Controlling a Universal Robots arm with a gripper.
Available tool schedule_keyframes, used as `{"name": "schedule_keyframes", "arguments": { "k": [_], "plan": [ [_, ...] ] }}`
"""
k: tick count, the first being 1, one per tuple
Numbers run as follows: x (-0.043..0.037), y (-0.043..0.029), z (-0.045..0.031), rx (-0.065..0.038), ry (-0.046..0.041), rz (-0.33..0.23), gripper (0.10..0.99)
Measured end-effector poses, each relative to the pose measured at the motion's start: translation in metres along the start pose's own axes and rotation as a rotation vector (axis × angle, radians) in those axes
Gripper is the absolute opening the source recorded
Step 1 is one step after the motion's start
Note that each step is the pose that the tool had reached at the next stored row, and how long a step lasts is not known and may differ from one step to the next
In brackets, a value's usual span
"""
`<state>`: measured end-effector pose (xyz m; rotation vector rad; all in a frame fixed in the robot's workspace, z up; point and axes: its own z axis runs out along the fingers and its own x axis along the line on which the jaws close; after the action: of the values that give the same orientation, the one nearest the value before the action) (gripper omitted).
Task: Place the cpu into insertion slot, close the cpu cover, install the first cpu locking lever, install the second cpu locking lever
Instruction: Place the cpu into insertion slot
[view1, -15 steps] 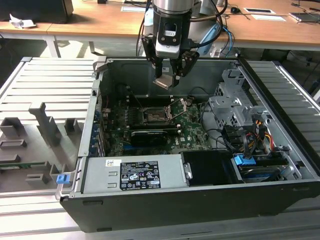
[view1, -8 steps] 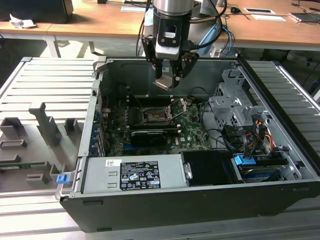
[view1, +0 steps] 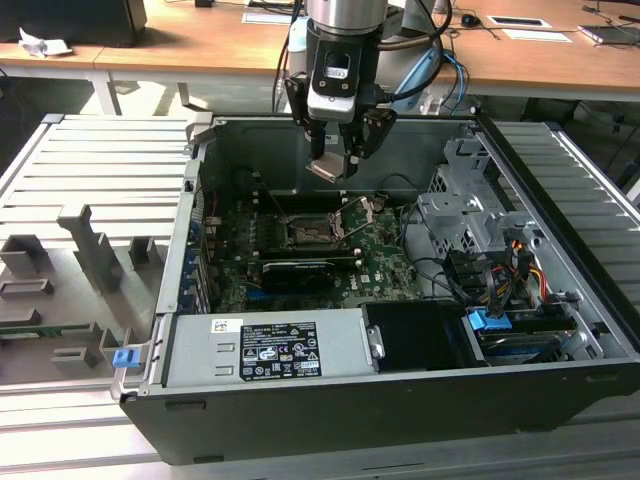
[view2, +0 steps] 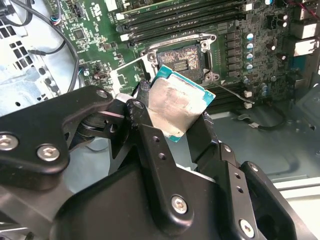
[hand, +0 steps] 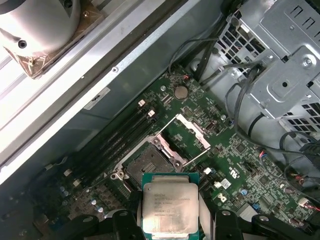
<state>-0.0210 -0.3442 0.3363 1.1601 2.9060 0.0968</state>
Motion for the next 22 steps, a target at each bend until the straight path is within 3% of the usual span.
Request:
{"name": "schedule_keyframes", "arguments": {
  "k": [22],
  "plan": [
    [-0.0001, -0.0002, 0.0047, 0.006, -0.0140, 0.112, 0.541]
  ]
}}
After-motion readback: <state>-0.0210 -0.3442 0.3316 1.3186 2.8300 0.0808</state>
